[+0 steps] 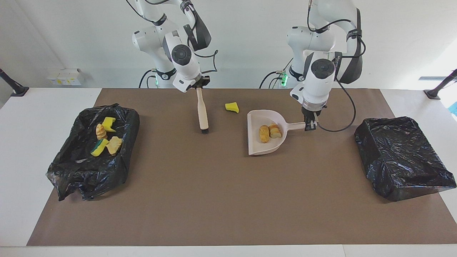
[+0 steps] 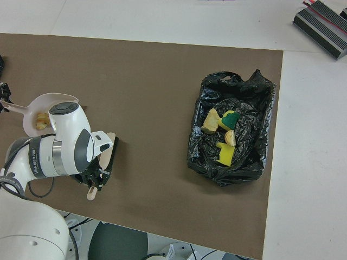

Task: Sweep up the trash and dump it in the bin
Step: 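Brush the bread piece into the dustpan with the right gripper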

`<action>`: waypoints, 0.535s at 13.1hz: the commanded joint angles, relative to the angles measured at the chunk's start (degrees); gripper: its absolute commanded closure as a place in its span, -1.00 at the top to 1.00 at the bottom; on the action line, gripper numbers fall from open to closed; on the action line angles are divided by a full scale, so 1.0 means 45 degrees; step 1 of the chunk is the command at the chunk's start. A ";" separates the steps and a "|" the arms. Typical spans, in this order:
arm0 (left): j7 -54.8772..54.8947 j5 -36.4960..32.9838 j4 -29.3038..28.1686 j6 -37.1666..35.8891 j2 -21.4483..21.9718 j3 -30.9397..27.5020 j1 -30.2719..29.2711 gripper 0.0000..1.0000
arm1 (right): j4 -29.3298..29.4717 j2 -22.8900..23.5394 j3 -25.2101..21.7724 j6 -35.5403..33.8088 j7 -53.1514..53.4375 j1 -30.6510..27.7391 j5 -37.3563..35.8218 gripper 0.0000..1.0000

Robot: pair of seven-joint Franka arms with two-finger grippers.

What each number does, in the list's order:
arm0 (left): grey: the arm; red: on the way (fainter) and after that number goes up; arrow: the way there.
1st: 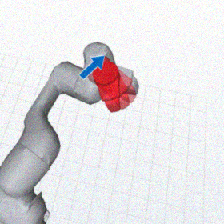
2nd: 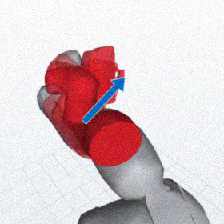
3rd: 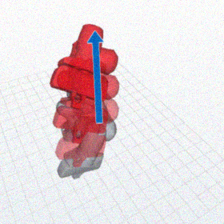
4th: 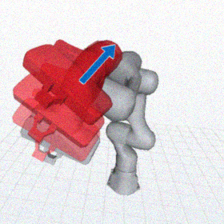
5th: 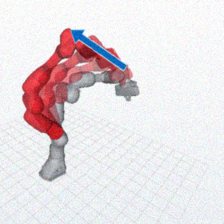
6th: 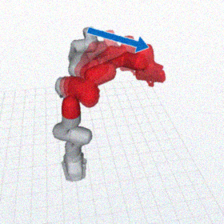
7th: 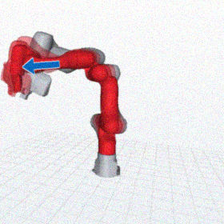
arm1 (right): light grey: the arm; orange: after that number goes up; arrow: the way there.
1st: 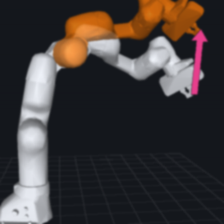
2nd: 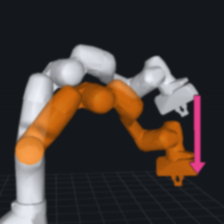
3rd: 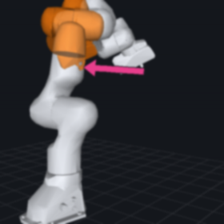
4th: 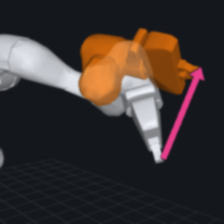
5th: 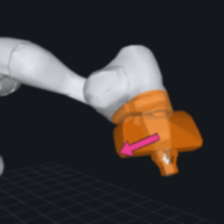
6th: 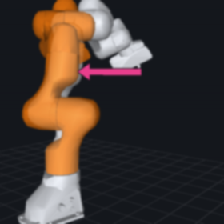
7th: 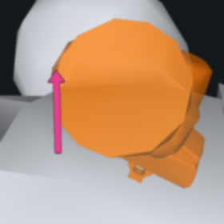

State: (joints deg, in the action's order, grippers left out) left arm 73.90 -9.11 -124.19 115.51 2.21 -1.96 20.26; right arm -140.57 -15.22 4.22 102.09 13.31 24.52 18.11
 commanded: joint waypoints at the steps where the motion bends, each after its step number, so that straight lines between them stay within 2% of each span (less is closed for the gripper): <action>1: 0.0237 -0.0261 -0.1381 -0.0415 0.1458 0.0104 -0.0128 -1.00 | -0.0188 -0.0368 0.0059 0.0283 0.0651 0.0720 0.0642 -1.00; 5: -0.0268 -0.0281 -0.3862 -0.0142 0.3313 0.0163 -0.0011 -1.00 | -0.1218 -0.1322 0.0059 0.0671 0.2642 0.1521 0.1832 -1.00; 7: -0.1146 -0.0281 -0.4781 -0.0122 0.4095 0.0861 0.0048 -1.00 | -0.1942 -0.1384 0.0059 0.1644 0.3736 0.2378 0.2711 -1.00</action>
State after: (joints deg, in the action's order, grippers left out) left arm 72.20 -9.26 -139.94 113.72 14.54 -0.53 20.06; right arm -144.70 -18.44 4.49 105.10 26.31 32.72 27.08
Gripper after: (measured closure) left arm 0.670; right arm 0.736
